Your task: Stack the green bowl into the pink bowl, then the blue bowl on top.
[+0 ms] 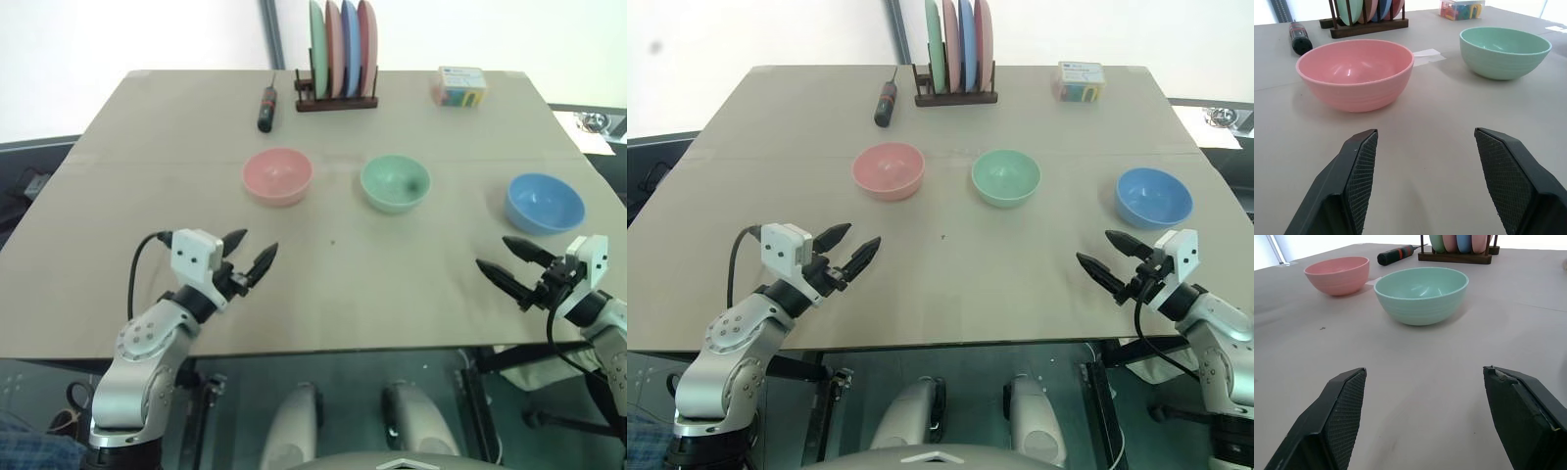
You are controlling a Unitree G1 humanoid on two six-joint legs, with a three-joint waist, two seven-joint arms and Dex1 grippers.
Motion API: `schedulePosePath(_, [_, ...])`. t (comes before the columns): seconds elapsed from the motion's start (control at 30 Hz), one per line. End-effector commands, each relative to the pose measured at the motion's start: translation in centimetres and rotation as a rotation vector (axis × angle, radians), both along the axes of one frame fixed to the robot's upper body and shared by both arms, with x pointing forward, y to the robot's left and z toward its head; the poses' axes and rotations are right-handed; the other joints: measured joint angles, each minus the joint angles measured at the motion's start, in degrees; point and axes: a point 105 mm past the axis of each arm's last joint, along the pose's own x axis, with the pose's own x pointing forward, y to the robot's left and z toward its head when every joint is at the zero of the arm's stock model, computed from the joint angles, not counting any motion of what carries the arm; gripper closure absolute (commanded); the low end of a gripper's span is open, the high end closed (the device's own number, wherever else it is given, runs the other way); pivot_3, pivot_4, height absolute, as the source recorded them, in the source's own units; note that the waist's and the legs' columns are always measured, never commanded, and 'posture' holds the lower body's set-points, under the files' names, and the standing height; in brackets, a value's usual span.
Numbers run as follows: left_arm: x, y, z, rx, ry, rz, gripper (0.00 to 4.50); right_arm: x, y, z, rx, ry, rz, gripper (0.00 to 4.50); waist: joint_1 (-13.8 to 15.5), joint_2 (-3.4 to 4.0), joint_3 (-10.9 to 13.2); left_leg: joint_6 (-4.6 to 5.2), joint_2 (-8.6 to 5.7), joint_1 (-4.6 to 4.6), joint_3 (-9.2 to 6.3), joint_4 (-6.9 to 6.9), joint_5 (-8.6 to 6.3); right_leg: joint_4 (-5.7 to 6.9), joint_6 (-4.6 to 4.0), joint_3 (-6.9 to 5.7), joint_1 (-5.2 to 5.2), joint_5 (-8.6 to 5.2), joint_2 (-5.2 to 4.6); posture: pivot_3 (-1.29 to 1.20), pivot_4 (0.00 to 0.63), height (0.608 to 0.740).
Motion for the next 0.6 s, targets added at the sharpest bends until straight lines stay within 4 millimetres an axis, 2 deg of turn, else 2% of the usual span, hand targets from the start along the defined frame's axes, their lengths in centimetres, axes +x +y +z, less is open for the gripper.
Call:
schedulePosePath(0.03, [-0.03, -0.33, 1.08, -0.005, -0.054, -0.018, 1.15, 0.06, -0.06, 1.05, -0.007, -0.05, 0.005, 0.49, 0.0, 0.0, 0.0, 0.0, 0.0, 0.0, 0.0, 0.0, 0.0, 0.0, 0.0, 0.0, 0.0, 0.0, 0.0, 0.0, 0.15, 0.74])
schedulePosePath(0.6, [0.07, -0.32, 1.36, -0.02, -0.055, -0.025, 1.15, -0.12, 0.42, 0.82, 0.001, -0.048, 0.03, 0.49, 0.0, 0.0, 0.0, 0.0, 0.0, 0.0, 0.0, 0.01, 0.0, 0.01, -0.01, 0.0, 0.01, 0.01, 0.0, 0.0, 0.15, 0.74])
